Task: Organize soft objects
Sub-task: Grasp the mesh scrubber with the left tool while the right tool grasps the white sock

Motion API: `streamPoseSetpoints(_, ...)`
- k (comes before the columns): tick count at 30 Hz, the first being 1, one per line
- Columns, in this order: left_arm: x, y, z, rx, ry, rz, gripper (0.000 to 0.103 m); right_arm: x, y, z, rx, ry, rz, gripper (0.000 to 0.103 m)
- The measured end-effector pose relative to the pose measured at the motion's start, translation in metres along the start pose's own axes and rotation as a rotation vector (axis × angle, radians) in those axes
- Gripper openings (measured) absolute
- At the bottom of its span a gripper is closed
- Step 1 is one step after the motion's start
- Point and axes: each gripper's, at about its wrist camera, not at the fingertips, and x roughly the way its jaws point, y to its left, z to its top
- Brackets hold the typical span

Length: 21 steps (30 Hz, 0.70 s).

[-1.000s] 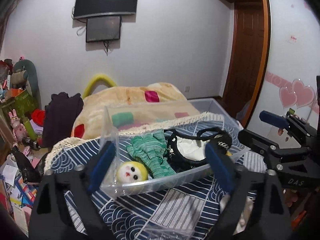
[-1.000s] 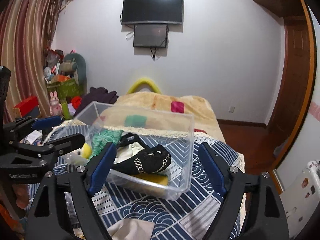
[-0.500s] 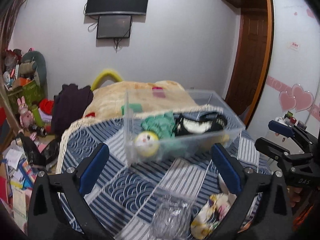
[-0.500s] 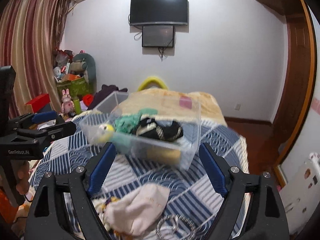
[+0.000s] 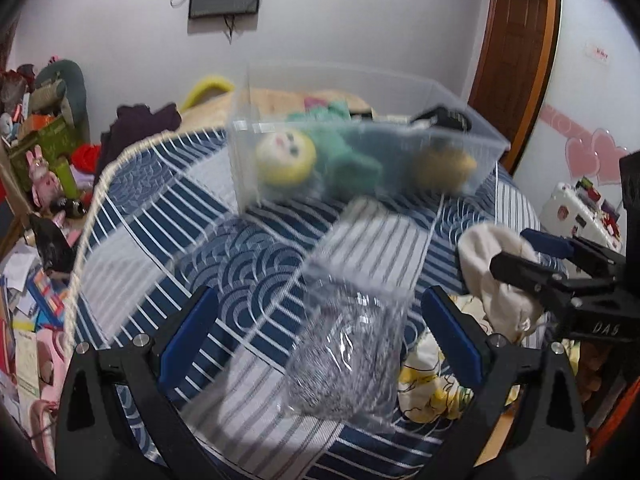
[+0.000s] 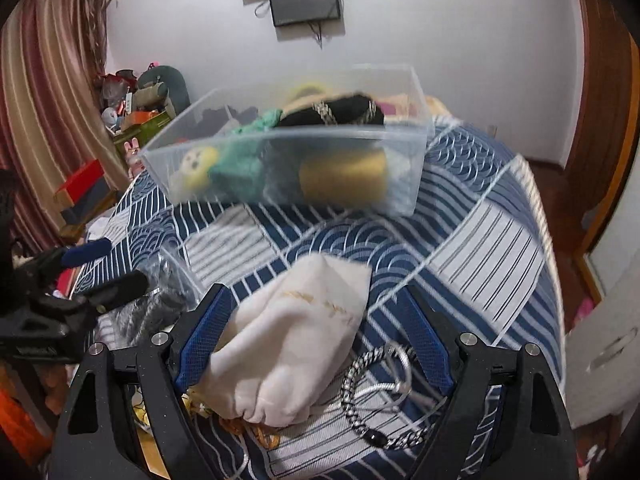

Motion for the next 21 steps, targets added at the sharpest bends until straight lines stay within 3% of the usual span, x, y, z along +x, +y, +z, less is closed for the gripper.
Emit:
streamPoseSetpoints(7,0.017,-0.001,-0.014,-0.02,0.062,-0.053,0.103,0.01,-0.002,-0.012,0.015,0.069,0.066,0.053)
streamPoseSetpoints(9,0.017,0.0,-0.017,-0.032,0.046,-0.059,0.099,0.013,-0.002,-0.013,0.023,0.075,0.087,0.037)
streamPoseSetpoints(11,0.016,0.001,-0.019,-0.025,0.043,-0.067,0.079,0.011,-0.001,-0.014,0.024,0.07,0.09,0.024)
streamPoseSetpoints(13,0.015,0.0,-0.02,-0.015,0.041,-0.076,0.076,0.007,-0.002,-0.014,0.025,0.054,0.099,0.016)
streamPoseSetpoints(14,0.014,0.0,-0.02,-0.013,0.037,-0.08,0.068,0.007,-0.002,-0.012,0.027,0.048,0.097,0.014)
streamPoseSetpoints(16,0.013,-0.002,-0.02,0.004,0.04,-0.105,0.054,0.002,-0.002,-0.011,0.024,0.024,0.085,0.013)
streamPoseSetpoints(21,0.011,-0.001,-0.015,0.015,0.027,-0.101,0.039,-0.014,-0.005,-0.002,0.026,-0.05,0.049,0.013)
